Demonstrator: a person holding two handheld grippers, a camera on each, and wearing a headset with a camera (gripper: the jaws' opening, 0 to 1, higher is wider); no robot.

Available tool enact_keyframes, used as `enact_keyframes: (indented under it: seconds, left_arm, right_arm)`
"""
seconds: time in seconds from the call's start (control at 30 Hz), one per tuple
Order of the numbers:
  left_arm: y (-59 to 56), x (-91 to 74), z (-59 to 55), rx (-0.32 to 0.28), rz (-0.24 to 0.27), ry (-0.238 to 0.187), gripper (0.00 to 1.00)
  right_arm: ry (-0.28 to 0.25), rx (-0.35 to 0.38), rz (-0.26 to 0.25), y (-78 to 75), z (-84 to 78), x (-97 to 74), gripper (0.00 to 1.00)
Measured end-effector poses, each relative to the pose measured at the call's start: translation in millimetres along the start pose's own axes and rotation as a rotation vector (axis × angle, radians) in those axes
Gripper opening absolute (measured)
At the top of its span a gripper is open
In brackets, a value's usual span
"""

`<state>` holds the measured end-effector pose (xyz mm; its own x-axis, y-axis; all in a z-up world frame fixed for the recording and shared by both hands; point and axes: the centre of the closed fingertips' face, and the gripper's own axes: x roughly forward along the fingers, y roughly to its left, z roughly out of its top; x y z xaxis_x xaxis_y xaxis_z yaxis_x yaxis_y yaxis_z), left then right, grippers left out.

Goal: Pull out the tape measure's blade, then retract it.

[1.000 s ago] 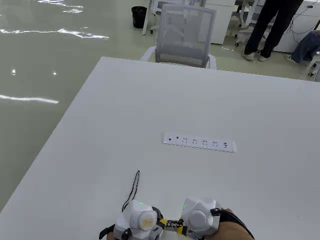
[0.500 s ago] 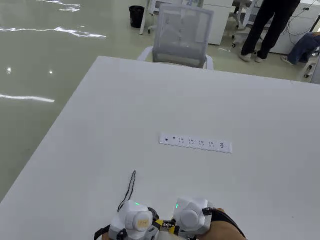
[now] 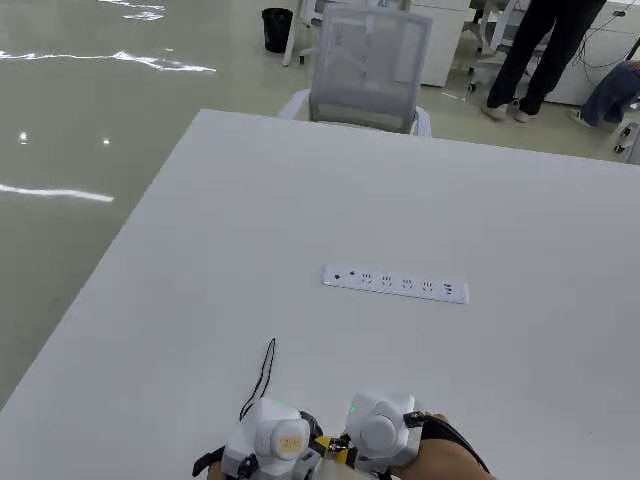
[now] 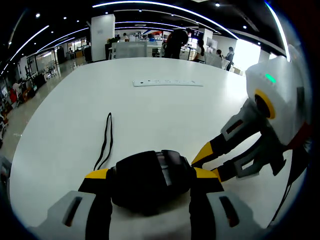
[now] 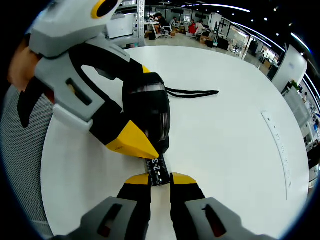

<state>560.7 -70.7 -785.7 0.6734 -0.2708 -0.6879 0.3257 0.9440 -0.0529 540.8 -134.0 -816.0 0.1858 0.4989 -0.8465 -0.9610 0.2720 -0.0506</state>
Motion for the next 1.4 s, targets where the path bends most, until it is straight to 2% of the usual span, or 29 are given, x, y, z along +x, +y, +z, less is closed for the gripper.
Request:
enact_keyframes:
  seconds: [0.87, 1.13, 1.4]
  left_arm:
    - [0.5, 0.5, 2.6, -0.012, -0.018, -0.002, 0.59]
    - [0.1, 0.1, 2.2, -0.008, -0.02, -0.003, 0.59]
    - [0.0, 0.5, 2.6, -0.002, -0.024, -0.001, 0.59]
  right_arm:
    - [-0.052, 0.004, 0.018, 4.2, 18.1, 9.3, 0.12]
    - [-0.058, 0.012, 0.022, 4.2, 18.2, 10.6, 0.12]
    - [-0.102, 0.027, 0.041, 4.6, 18.9, 10.4, 0.12]
